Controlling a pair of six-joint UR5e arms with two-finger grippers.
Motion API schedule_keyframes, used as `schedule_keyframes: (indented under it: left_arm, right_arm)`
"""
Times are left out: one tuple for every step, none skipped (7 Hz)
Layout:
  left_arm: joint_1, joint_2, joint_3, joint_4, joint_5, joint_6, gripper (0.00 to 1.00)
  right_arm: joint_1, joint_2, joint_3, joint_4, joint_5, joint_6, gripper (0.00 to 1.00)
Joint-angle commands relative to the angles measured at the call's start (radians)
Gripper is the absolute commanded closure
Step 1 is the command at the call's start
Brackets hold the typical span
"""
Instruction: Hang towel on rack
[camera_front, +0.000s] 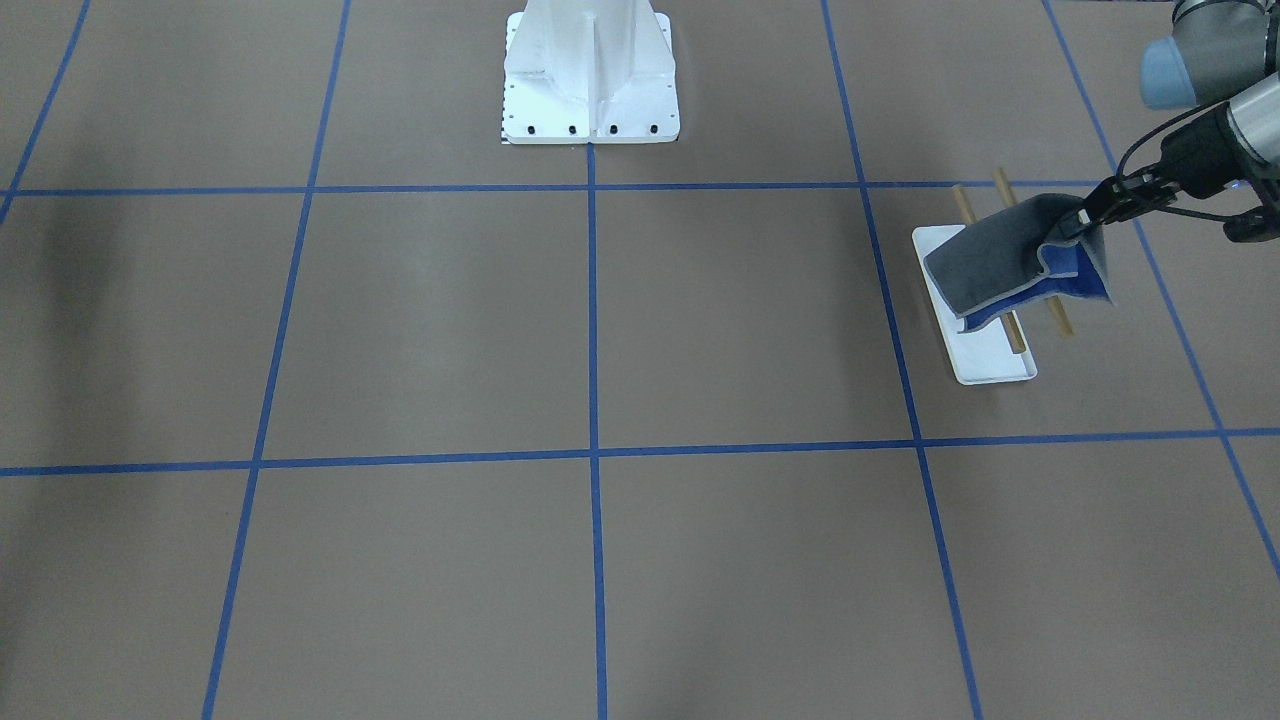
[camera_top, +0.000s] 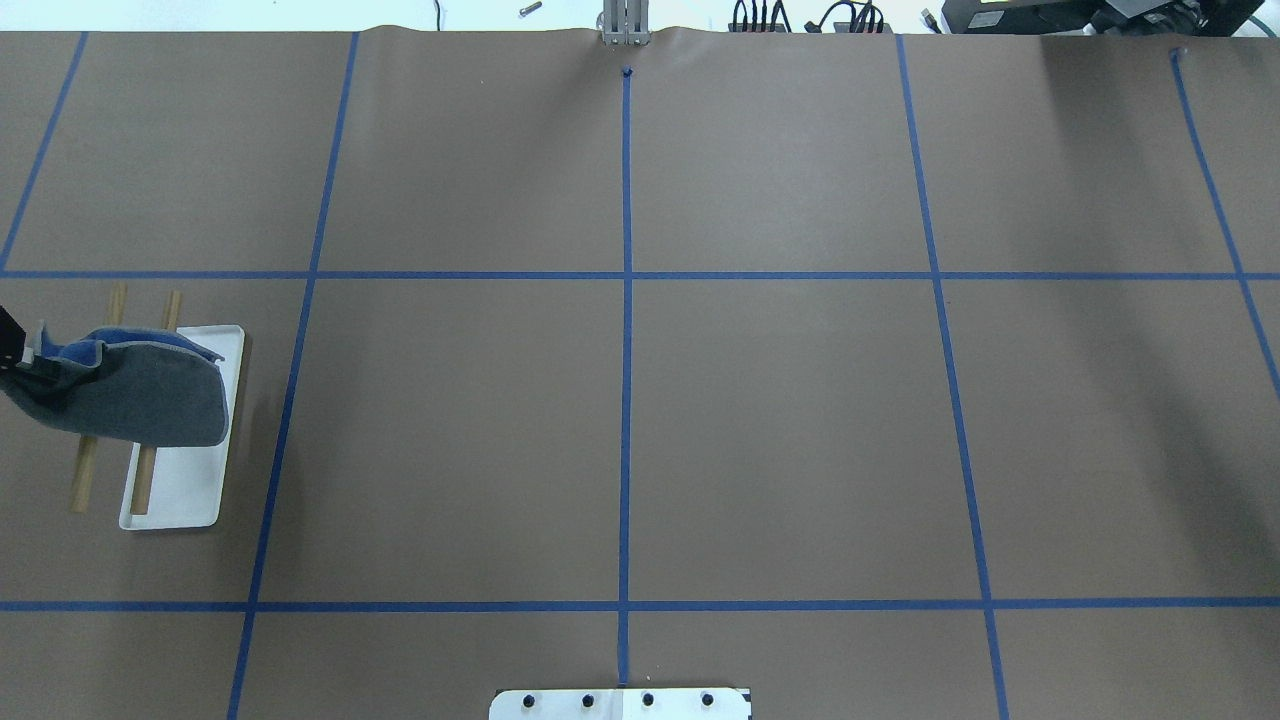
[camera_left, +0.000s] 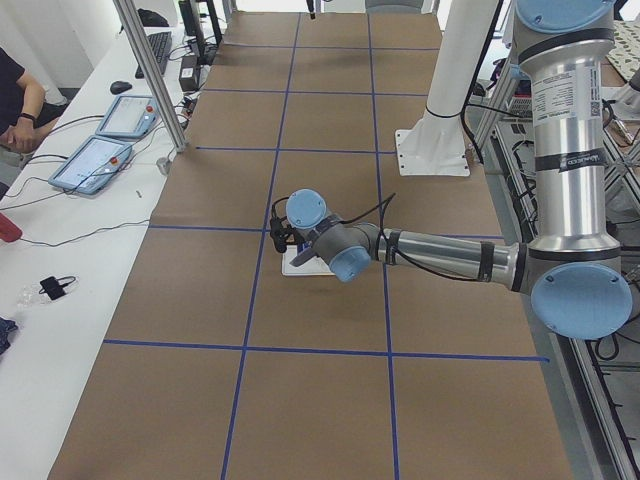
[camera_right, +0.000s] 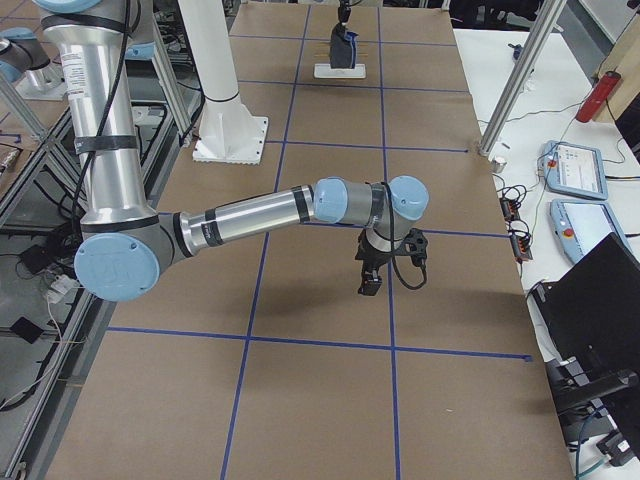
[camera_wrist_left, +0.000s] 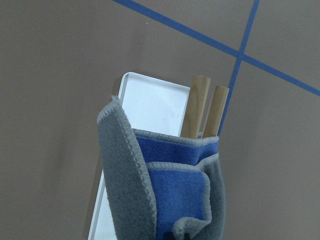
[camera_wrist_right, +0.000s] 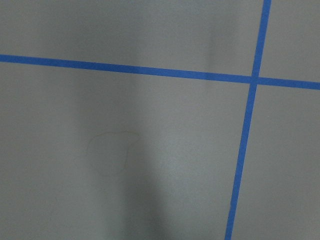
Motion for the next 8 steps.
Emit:
schedule_keyframes:
  left_arm:
    - [0.014,-0.002,0.009,-0.004,0.059,0.009,0.13]
    - [0.015,0.001,0.009,-0.007,0.059,0.012,0.08]
    - [0.008,0.009,0.011,-0.007,0.061,0.097,0.04]
    - [-0.027,0.039,0.011,-0.004,0.062,0.200,0.02]
    - [-0.084,0.050,0.023,0.000,0.081,0.271,0.02]
    - [-0.101,0.056,0.038,0.014,0.110,0.401,0.02]
    - [-0.135,0.055,0.049,0.107,0.151,0.525,0.02]
    - [-0.159,0.044,0.040,0.229,0.243,0.675,0.02]
  right_arm:
    - [0.000,0.013,-0.001,0.006,-0.001,-0.010,0.00]
    - [0.000,0.017,0.001,0.008,-0.003,-0.012,0.00]
    - [0.000,0.013,-0.002,0.014,-0.007,-0.012,0.00]
    - [0.000,0.013,-0.005,0.014,-0.010,-0.012,0.00]
    - [0.000,0.002,-0.008,0.014,-0.020,-0.013,0.00]
    - [0.000,-0.002,-0.008,0.014,-0.032,-0.015,0.00]
    - [0.000,-0.002,-0.008,0.014,-0.034,-0.013,0.00]
    - [0.000,0.007,-0.010,0.012,-0.037,0.000,0.00]
